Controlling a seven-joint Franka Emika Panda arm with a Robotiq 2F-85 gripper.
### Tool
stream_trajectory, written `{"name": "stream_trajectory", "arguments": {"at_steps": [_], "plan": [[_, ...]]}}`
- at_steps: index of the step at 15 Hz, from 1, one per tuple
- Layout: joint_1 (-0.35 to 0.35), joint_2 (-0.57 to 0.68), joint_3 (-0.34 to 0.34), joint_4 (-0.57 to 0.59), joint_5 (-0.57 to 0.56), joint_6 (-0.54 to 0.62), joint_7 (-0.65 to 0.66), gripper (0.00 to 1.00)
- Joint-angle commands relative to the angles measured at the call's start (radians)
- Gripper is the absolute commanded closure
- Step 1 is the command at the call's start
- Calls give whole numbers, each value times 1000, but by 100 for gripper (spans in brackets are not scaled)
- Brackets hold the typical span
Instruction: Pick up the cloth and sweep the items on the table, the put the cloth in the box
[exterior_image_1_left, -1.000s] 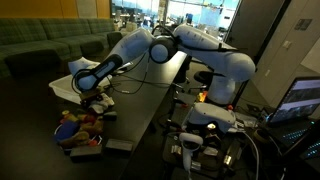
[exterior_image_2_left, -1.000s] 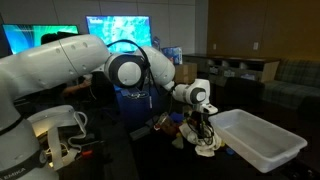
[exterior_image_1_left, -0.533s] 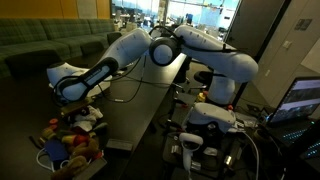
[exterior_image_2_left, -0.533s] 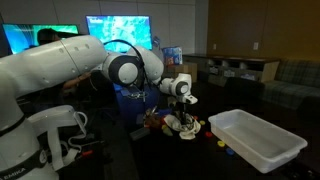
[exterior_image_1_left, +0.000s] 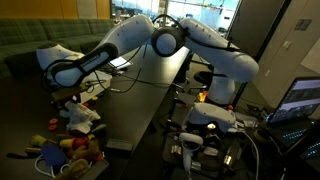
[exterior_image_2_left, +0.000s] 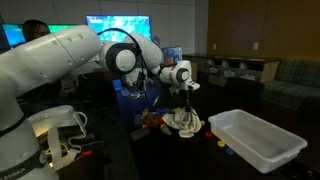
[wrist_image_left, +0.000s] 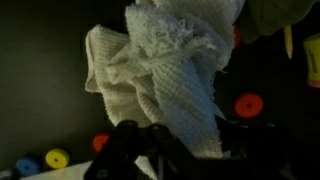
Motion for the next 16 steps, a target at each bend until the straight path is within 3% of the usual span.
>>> {"name": "stream_trajectory", "arguments": {"at_steps": [1,4,5,9,14,16], "plan": [[-71,-199,13,-220,-20,74,-102,94],[-134,-311,16,-338,-14,121,-177,94],[-109,-352,-56,-378,55,144,-226,94],[-126,-507,-155,-552,81,215,-247,94],[-114,-703,-312,-785,8,293,-179,94],[-100,-778,-393,-883,-78,315,-102,94]]}}
